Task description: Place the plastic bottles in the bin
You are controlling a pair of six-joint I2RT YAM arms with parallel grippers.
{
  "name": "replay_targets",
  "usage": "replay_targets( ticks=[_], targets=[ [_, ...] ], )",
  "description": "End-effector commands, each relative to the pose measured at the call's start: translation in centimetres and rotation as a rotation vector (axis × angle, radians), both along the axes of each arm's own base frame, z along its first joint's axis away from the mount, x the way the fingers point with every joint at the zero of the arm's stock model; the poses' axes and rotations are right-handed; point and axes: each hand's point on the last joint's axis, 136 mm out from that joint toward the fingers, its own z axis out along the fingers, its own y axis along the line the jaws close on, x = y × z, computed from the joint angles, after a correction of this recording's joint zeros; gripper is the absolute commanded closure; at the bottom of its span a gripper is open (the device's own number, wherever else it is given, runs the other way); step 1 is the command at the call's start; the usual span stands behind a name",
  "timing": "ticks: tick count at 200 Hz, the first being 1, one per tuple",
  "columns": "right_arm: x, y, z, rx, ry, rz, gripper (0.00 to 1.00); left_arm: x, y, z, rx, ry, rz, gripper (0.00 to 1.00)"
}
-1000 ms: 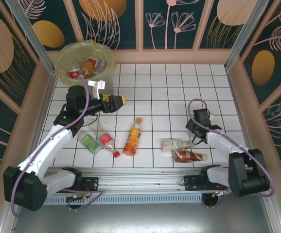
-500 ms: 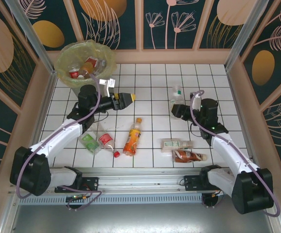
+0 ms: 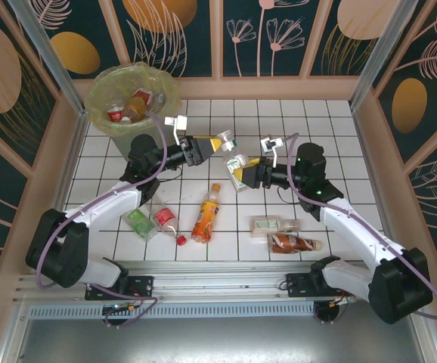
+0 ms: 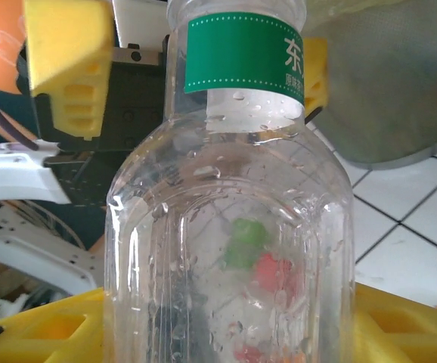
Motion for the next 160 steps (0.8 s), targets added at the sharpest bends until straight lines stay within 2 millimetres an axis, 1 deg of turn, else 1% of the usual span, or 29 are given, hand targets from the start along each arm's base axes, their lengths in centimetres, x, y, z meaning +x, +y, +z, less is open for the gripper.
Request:
replay_targets(
  ticks=[1, 22, 48, 58, 68, 90, 114, 139, 160],
  targets=[
    [-1.3, 0.9, 3.4, 0.084, -0.066, 0.1, 0.41, -1.9, -0.5, 2.1, -0.066, -0.103, -0.073, 0.07],
    [-1.6, 1.3, 3.7, 0.093, -0.068, 0.119, 0.41, -2.4, -0.9, 2.3, -0.077, -0.107, -0.105, 0.1],
    [-1.8, 1.8, 3.8, 0.098, -0.067, 0.135, 0.42, -2.6, -1.1, 2.5, -0.078, -0.108, -0.114, 0.18],
    [-1.8, 1.9, 3.8, 0.097, -0.065, 0.131, 0.42, -2.7, -1.2, 2.6, -0.079, -0.108, -0.115, 0.22],
    [-1.7, 2.0, 3.7, 0.096, -0.062, 0.129, 0.42, -2.7, -1.1, 2.7, -0.081, -0.11, -0.114, 0.29],
    [-1.7, 2.1, 3.5, 0.089, -0.057, 0.13, 0.42, -2.7, -1.1, 3.0, -0.084, -0.113, -0.11, 0.38],
    [-1.6, 2.3, 3.0, 0.073, -0.05, 0.127, 0.42, -2.9, -0.9, 3.8, -0.108, -0.112, -0.105, 0.49],
    [-1.7, 2.4, 2.9, 0.069, -0.051, 0.131, 0.42, -3.1, -0.6, 4.7, -0.129, -0.116, -0.103, 0.52],
    [-1.7, 2.5, 2.7, 0.064, -0.05, 0.131, 0.42, -3.2, -0.5, 5.0, -0.132, -0.12, -0.099, 0.55]
  ],
)
